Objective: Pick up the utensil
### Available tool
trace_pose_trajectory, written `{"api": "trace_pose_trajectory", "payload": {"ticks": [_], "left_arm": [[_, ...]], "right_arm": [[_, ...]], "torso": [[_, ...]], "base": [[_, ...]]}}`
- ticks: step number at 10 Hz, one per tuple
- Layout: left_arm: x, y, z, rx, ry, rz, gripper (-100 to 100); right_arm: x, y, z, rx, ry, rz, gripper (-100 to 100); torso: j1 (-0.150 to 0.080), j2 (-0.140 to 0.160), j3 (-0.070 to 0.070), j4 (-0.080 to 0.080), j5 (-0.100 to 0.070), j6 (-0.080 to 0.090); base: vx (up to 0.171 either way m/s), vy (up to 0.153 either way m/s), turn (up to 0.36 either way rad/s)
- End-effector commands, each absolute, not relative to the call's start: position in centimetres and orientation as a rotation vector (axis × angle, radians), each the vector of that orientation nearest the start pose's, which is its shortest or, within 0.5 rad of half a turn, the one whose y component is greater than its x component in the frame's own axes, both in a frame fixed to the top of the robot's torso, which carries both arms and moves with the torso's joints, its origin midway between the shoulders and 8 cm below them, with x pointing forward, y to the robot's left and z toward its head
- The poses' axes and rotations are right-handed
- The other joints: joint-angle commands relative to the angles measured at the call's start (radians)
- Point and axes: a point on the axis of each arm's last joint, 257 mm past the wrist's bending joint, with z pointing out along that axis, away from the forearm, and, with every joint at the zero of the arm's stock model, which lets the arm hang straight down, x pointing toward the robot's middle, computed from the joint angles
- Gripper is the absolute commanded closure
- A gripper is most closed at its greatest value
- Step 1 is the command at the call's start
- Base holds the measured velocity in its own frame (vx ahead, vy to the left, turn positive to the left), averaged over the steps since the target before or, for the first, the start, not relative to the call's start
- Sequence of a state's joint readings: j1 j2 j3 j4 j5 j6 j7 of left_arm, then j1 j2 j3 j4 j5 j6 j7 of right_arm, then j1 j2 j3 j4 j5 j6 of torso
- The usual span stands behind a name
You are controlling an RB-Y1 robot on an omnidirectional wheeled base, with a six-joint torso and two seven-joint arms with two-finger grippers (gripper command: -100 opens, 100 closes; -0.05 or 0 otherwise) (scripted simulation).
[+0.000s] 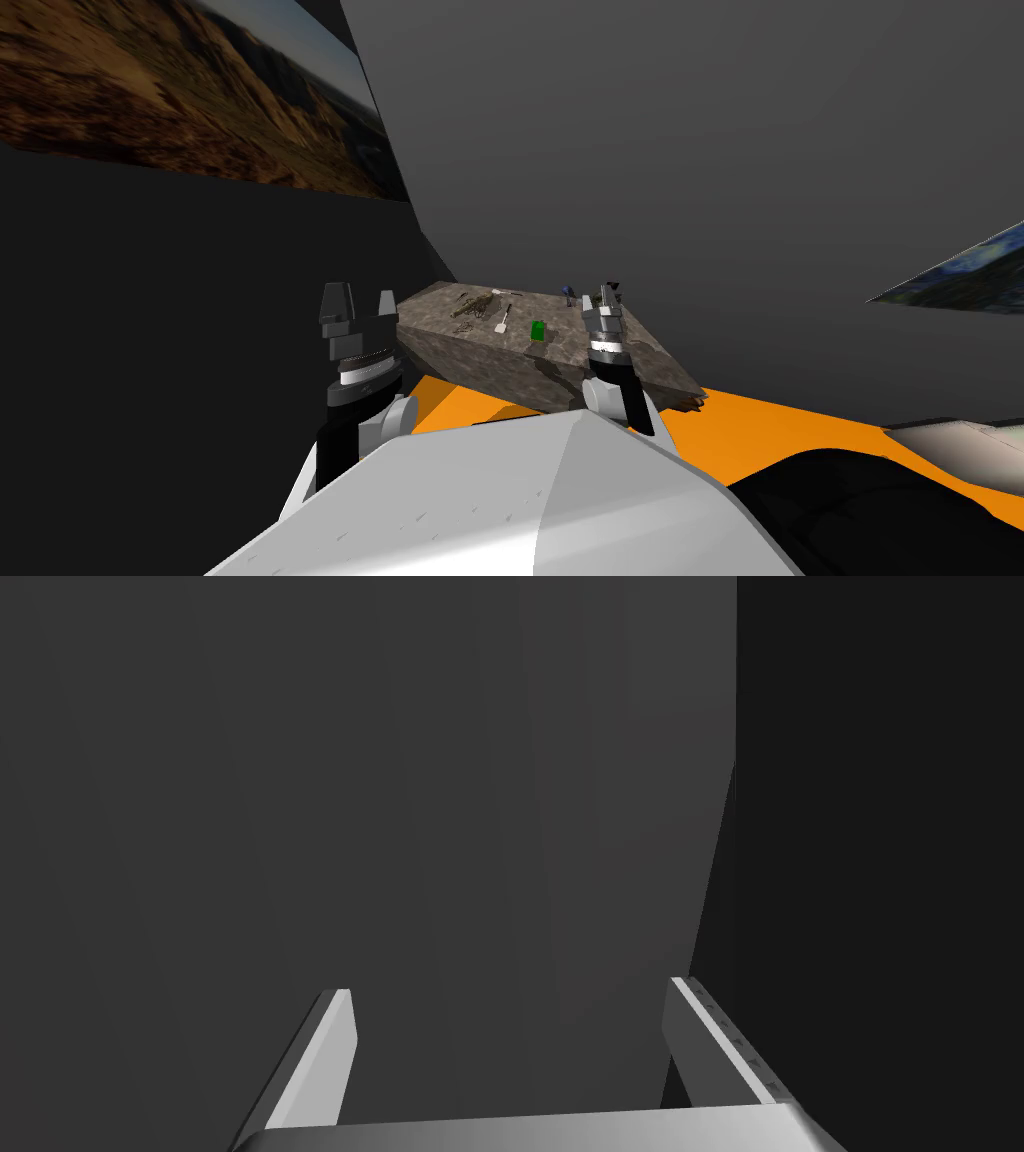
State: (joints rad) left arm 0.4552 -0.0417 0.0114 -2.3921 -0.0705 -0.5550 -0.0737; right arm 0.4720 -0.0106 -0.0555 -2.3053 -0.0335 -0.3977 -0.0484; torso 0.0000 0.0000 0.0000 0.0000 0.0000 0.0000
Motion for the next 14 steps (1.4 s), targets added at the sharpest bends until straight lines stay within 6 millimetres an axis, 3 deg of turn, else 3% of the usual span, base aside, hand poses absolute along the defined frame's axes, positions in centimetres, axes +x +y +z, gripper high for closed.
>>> {"api": "trace_pose_trajectory", "payload": {"ticks": [1, 5, 6, 8, 9, 10, 11, 12, 13, 14], "left_arm": [[30.9, 26.6, 9.5, -0.454, 0.486, -1.227, 0], [30.9, 26.6, 9.5, -0.454, 0.486, -1.227, 0], [30.9, 26.6, 9.5, -0.454, 0.486, -1.227, 0], [30.9, 26.6, 9.5, -0.454, 0.486, -1.227, 0], [30.9, 26.6, 9.5, -0.454, 0.486, -1.227, 0], [30.9, 26.6, 9.5, -0.454, 0.486, -1.227, 0], [30.9, 26.6, 9.5, -0.454, 0.486, -1.227, 0], [30.9, 26.6, 9.5, -0.454, 0.486, -1.227, 0], [30.9, 26.6, 9.5, -0.454, 0.486, -1.227, 0], [30.9, 26.6, 9.5, -0.454, 0.486, -1.227, 0]], "right_arm": [[36.1, -29.5, 2.5, 0.708, 0.65, 1.308, -100], [39.8, -28.3, 1.2, 0.683, 0.767, 1.27, -100], [39.9, -28.2, 1.6, 0.676, 0.761, 1.275, -100], [42.5, -27.7, 0.3, 0.685, 0.833, 1.233, -100], [42.7, -27.4, 1.1, 0.669, 0.82, 1.245, -100], [44.1, -27.3, -0.1, 0.685, 0.866, 1.214, -100], [44.3, -26.9, 0.9, 0.666, 0.85, 1.227, -100], [45.8, -26.8, -0.1, 0.679, 0.895, 1.196, -100], [46.0, -26.4, 0.8, 0.663, 0.881, 1.207, -100], [47.6, -26.3, -0.4, 0.679, 0.929, 1.172, -100]], "torso": [[0.0, 0.0, 0.0, 0.0, 0.0, 0.0], [0.0, 0.0, 0.0, 0.0, 0.0, 0.0], [0.0, 0.0, 0.0, 0.0, 0.0, 0.0], [0.0, 0.0, 0.0, 0.0, 0.0, 0.0], [0.0, 0.0, 0.0, 0.0, 0.0, 0.0], [0.0, 0.0, 0.0, 0.0, 0.0, 0.0], [0.0, 0.0, 0.0, 0.0, 0.0, 0.0], [0.0, 0.0, 0.0, 0.0, 0.0, 0.0], [0.0, 0.0, 0.0, 0.0, 0.0, 0.0], [0.0, 0.0, 0.0, 0.0, 0.0, 0.0]], "base": [[0.0, 0.0, 0.0], [-0.007, 0.003, -0.014], [-0.006, 0.003, -0.005], [-0.009, 0.004, -0.018], [-0.009, 0.003, -0.01], [-0.009, 0.001, -0.018], [-0.007, 0.002, -0.005], [-0.009, 0.002, -0.018], [-0.008, 0.002, -0.008], [-0.009, 0.001, -0.021]]}}
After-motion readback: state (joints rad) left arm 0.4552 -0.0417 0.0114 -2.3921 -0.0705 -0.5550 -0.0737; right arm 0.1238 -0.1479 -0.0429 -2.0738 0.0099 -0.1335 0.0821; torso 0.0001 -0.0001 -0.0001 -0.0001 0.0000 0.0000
